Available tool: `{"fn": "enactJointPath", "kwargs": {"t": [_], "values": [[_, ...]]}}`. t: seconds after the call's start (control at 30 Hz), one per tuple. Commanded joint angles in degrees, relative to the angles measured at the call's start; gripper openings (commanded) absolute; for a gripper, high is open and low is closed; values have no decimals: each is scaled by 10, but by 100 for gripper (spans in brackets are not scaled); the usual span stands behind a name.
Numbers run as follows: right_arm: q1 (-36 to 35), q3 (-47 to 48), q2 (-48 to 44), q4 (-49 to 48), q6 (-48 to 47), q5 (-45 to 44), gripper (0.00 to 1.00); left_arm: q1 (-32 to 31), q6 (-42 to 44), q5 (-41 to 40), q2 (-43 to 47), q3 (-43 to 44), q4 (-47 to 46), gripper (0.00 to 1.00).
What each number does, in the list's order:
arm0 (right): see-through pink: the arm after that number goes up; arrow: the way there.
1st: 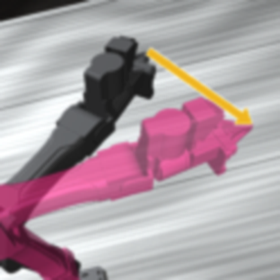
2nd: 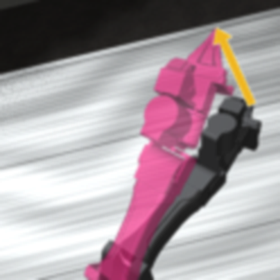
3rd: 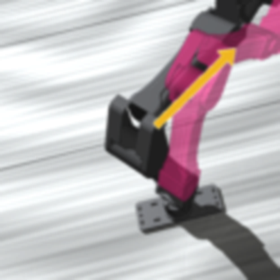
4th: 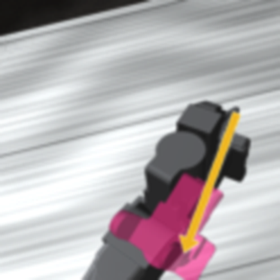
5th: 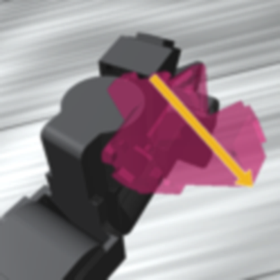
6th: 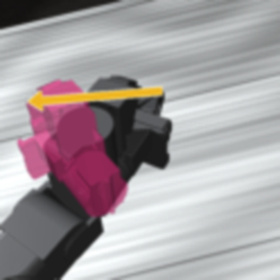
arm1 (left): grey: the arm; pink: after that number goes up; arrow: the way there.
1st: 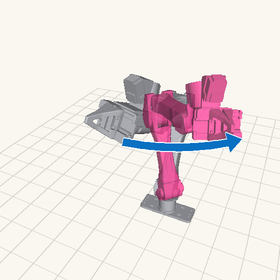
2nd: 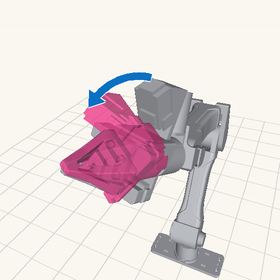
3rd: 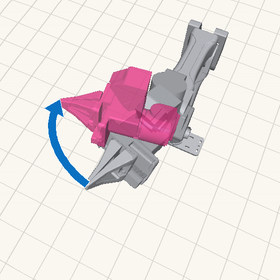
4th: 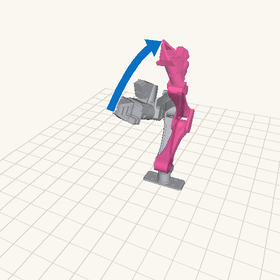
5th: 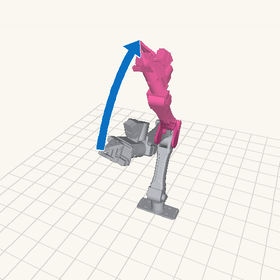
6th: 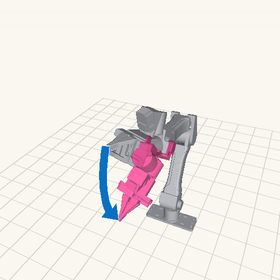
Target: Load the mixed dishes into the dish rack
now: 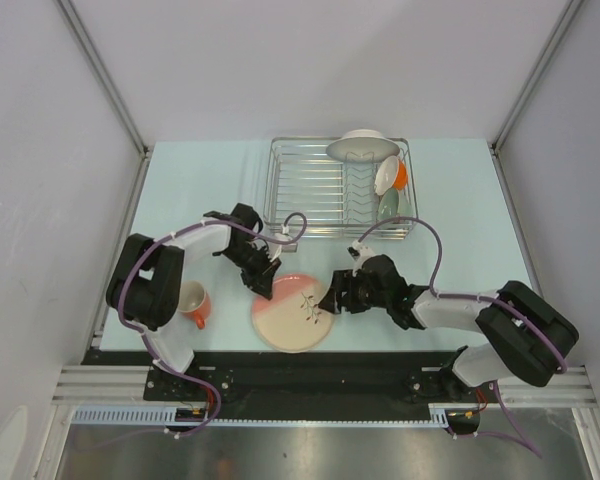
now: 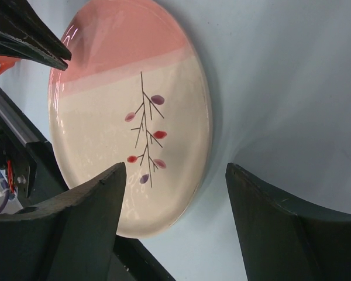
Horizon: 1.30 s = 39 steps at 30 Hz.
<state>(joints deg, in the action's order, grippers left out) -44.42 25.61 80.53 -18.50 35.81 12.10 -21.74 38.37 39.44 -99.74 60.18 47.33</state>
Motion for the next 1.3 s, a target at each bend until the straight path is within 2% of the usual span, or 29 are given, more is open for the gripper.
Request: {"fn": "enactJointPath", "kwargs": {"t": [0.0, 0.07, 0.27, 0.37, 0.4, 0.67, 0.9, 0.93, 0.97, 1.0, 1.07, 1.17, 1.27], "values": [[-8, -23, 42, 40, 1, 22, 73, -8, -4, 13, 3, -12, -15, 16], [-7, -21, 59, 14, 2, 41, 69, -11, -5, 18, 7, -17, -19, 16], [5, -19, 143, -58, 4, 105, 66, -34, -19, 28, 14, -27, -41, 10], [13, -20, 162, -73, 4, 123, 65, -52, -36, 35, 14, -30, -64, 5], [14, -20, 165, -75, 3, 124, 65, -63, -40, 41, 12, -30, -67, 1], [14, -22, 166, -66, -4, 119, 63, -87, -57, 68, 18, -17, -73, 0], [14, -22, 179, -69, -7, 115, 62, -87, -27, 72, 45, -10, -38, 0], [14, -22, 181, -70, -7, 115, 62, -87, -29, 67, 43, -11, -43, 4], [14, -22, 182, -68, -6, 115, 62, -88, -36, 45, 39, -13, -46, 14], [14, -22, 182, -67, -7, 115, 62, -86, -41, 36, 37, -16, -50, 30], [11, -22, 180, -65, -8, 112, 62, -81, -49, 5, 48, -23, -71, 46], [9, -23, 177, -58, -11, 109, 63, -69, -59, -30, 68, -19, -83, 57], [7, -27, 176, -58, -12, 108, 64, -52, -61, -43, 94, 16, -58, 62]]}}
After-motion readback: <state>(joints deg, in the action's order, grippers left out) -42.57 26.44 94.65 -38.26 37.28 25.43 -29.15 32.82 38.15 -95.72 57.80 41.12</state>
